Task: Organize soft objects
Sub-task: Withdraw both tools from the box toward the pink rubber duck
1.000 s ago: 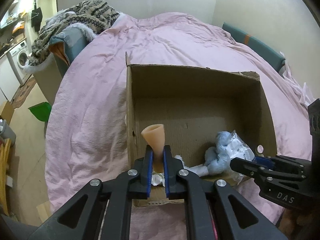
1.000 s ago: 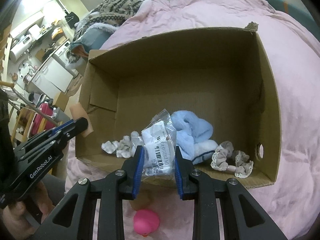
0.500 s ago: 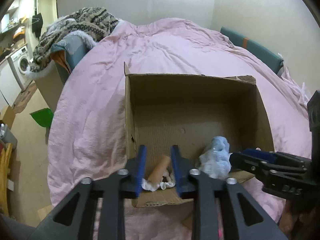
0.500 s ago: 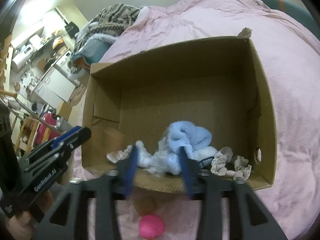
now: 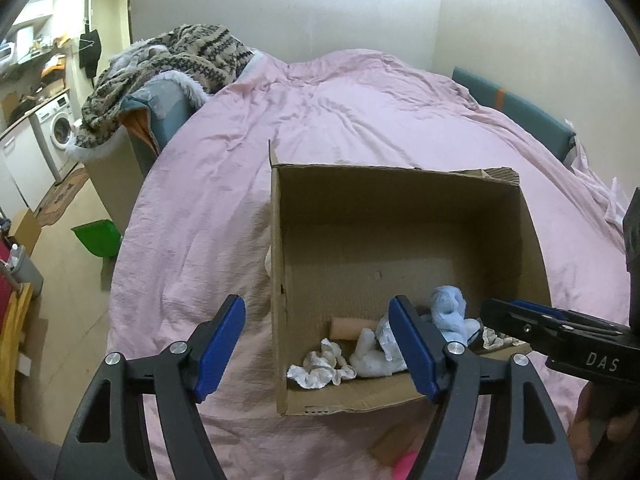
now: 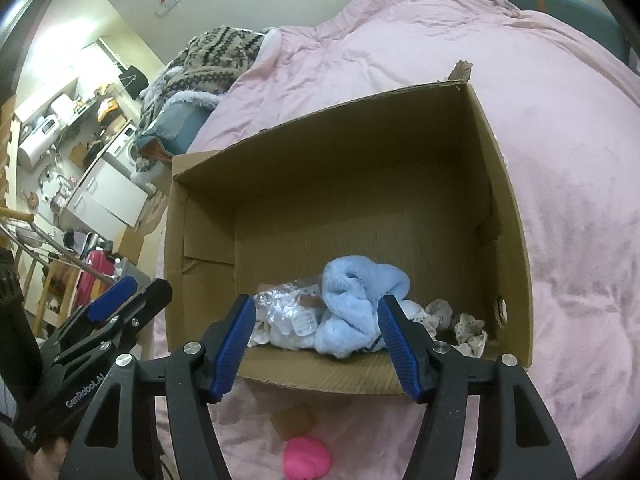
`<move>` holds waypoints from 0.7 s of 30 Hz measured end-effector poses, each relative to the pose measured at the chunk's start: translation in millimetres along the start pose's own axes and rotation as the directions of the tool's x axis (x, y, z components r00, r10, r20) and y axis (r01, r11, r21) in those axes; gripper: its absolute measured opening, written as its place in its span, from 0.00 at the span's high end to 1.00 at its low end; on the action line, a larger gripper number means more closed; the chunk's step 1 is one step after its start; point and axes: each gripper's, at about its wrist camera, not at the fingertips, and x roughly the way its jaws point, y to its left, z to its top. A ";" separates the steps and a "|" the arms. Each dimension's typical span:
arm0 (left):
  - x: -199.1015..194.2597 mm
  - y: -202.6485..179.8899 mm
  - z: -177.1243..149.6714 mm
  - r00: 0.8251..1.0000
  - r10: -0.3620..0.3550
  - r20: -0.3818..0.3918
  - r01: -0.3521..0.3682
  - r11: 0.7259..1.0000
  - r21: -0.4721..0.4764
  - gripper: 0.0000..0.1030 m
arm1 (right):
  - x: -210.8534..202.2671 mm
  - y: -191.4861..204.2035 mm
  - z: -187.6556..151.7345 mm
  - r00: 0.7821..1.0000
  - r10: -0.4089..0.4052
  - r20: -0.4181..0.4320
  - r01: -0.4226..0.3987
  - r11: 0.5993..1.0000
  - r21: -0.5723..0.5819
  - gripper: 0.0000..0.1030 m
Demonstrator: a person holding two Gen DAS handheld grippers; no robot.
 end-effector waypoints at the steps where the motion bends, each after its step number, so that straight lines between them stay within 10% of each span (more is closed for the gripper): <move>1: -0.9 0.4 -0.5 1.000 0.002 0.000 -0.002 1.000 0.000 0.30 | -0.7 0.1 0.1 1.000 0.000 -0.001 0.000 1.000 -0.001 0.35; 21: -32.3 6.7 -18.8 0.999 0.036 -0.017 -0.036 0.999 0.008 0.30 | -32.2 -8.0 -25.2 1.000 0.006 -0.027 -0.005 0.999 0.037 0.35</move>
